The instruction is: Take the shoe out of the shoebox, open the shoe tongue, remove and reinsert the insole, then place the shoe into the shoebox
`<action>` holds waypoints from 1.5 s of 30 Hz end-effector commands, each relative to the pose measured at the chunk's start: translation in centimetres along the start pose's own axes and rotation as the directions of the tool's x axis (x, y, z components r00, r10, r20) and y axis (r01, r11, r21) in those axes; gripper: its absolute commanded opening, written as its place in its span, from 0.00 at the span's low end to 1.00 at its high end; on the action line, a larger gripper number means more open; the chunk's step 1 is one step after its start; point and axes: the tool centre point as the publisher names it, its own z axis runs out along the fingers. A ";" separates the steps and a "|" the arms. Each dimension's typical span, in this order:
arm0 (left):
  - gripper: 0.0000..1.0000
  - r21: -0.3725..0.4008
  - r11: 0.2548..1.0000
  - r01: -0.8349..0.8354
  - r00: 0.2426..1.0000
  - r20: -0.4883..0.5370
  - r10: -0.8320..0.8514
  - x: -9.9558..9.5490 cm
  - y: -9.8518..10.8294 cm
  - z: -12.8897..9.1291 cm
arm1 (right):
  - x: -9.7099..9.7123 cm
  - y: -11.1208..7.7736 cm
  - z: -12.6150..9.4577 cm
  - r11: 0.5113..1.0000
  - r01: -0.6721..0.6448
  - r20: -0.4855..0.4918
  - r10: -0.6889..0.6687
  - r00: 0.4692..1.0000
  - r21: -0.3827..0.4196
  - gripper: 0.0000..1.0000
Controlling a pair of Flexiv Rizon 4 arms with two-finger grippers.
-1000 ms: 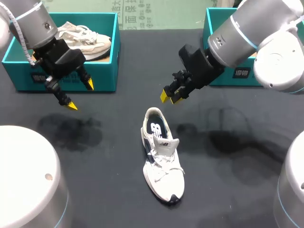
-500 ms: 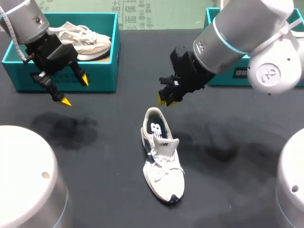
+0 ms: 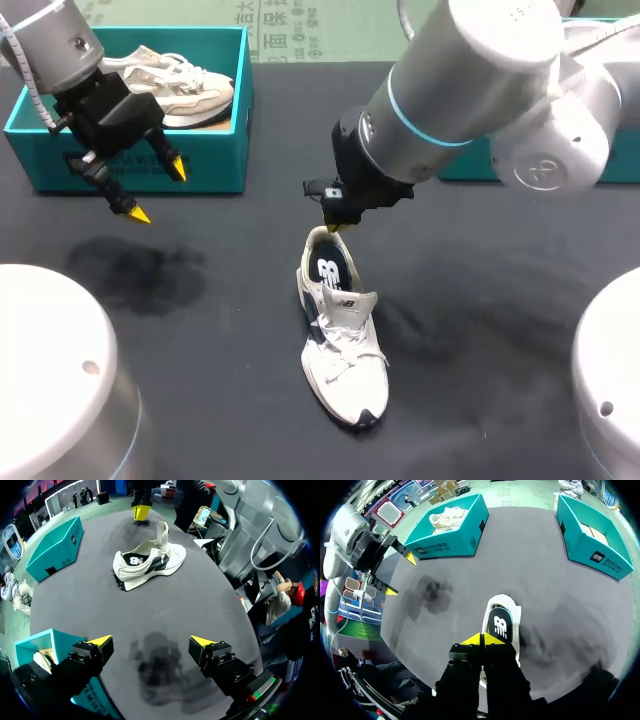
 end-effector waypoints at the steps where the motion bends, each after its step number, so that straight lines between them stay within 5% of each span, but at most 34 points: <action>1: 1.00 -0.002 1.000 0.000 1.000 0.000 0.000 0.1 0.0 0.0 | 0.4 0.0 0.0 1.000 -0.001 0.086 0.001 0.996 -0.002 0.00; 3: 1.00 -0.002 1.000 0.000 1.000 0.000 0.000 0.1 0.0 0.0 | 0.4 0.0 0.0 1.000 -0.001 0.086 0.001 0.996 -0.002 0.00; 6: 1.00 -0.002 1.000 0.000 1.000 0.000 0.000 0.1 0.0 0.0 | 2.6 -0.1 3.5 1.000 -0.005 0.212 -0.001 0.977 0.029 0.00; 11: 1.00 -0.002 1.000 0.000 1.000 0.000 0.000 0.1 0.0 0.0 | 3.8 -1.5 5.7 0.999 -0.019 0.381 0.031 0.924 -0.037 0.00; 24: 1.00 -0.002 1.000 0.000 1.000 0.000 0.000 0.1 0.0 0.0 | 3.8 -1.5 5.7 0.999 -0.019 0.381 0.031 0.924 -0.037 0.00; 30: 1.00 -0.002 1.000 0.000 1.000 0.000 0.000 0.1 0.0 0.0 | 1.1 -2.4 7.3 0.995 -0.015 0.363 0.049 0.930 -0.097 0.00; 45: 1.00 -0.002 1.000 0.000 1.000 0.000 0.000 0.1 0.0 0.0 | -1.5 -3.2 9.9 0.990 -0.001 0.390 0.058 0.919 -0.144 0.00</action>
